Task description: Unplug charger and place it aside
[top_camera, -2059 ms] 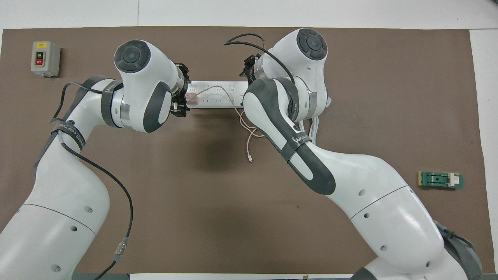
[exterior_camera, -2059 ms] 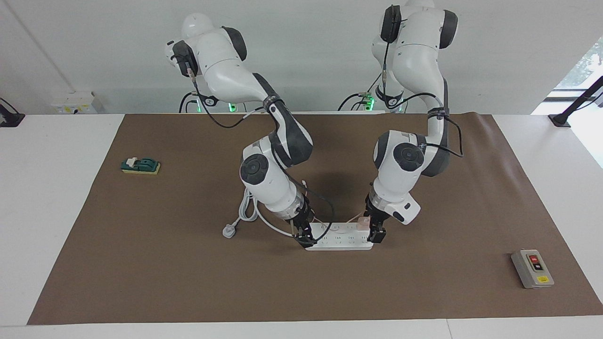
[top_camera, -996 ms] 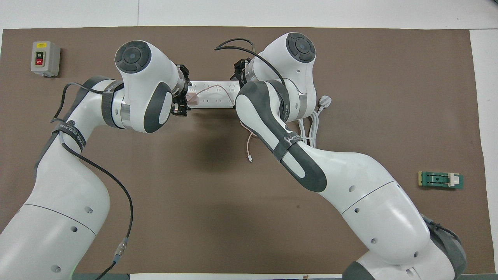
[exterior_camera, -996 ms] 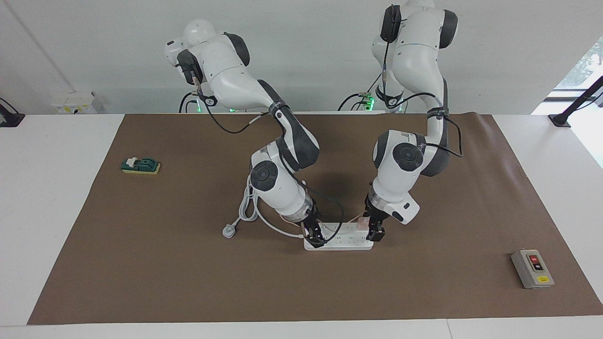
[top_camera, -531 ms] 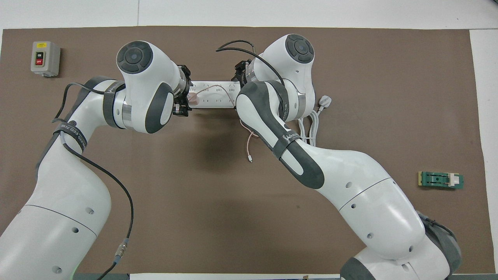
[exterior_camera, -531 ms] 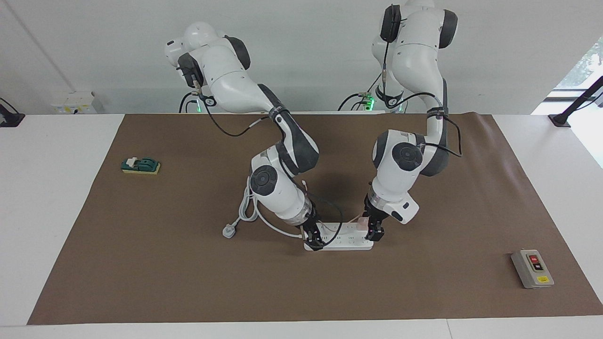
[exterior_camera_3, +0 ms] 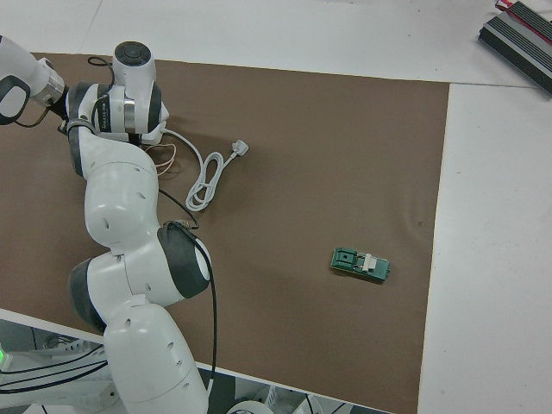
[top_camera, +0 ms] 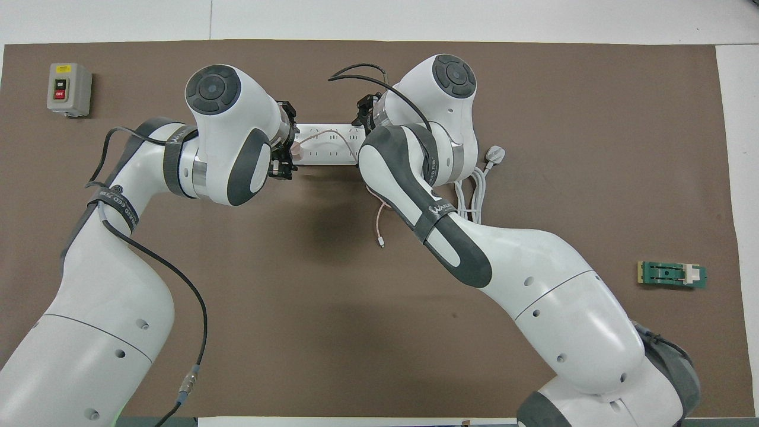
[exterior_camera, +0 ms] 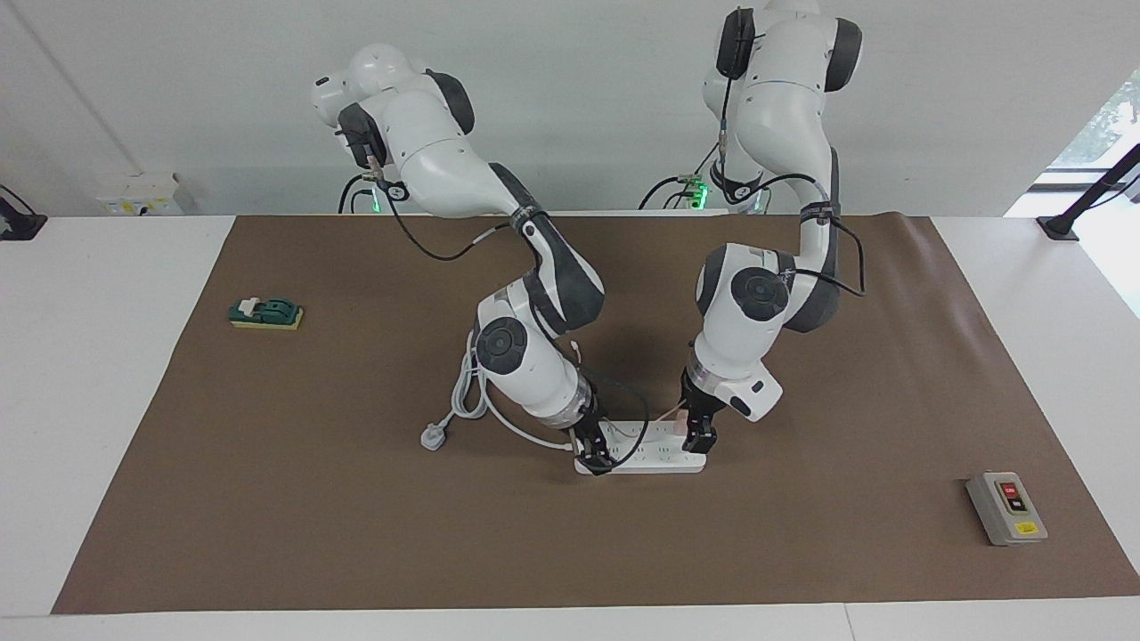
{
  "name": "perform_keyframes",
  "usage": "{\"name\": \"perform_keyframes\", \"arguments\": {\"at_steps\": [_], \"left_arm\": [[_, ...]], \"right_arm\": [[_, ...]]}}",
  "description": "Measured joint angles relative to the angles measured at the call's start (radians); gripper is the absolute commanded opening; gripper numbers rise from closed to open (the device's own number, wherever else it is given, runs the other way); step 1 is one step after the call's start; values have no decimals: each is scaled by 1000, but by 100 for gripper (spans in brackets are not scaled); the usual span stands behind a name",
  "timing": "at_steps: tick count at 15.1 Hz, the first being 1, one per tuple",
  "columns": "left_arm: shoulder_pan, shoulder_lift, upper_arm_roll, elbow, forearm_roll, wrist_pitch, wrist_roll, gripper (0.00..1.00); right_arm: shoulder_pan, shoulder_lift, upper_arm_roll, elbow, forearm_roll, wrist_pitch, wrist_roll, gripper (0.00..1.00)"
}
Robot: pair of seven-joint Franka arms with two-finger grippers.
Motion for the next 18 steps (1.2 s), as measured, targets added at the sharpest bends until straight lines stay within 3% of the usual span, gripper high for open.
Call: {"name": "perform_keyframes", "arguments": {"at_steps": [18], "left_arm": [[-4,-1,0,-2,-2,0,0,81]], "right_arm": [[-5,9,-1,4,0,17,-14,95]]}}
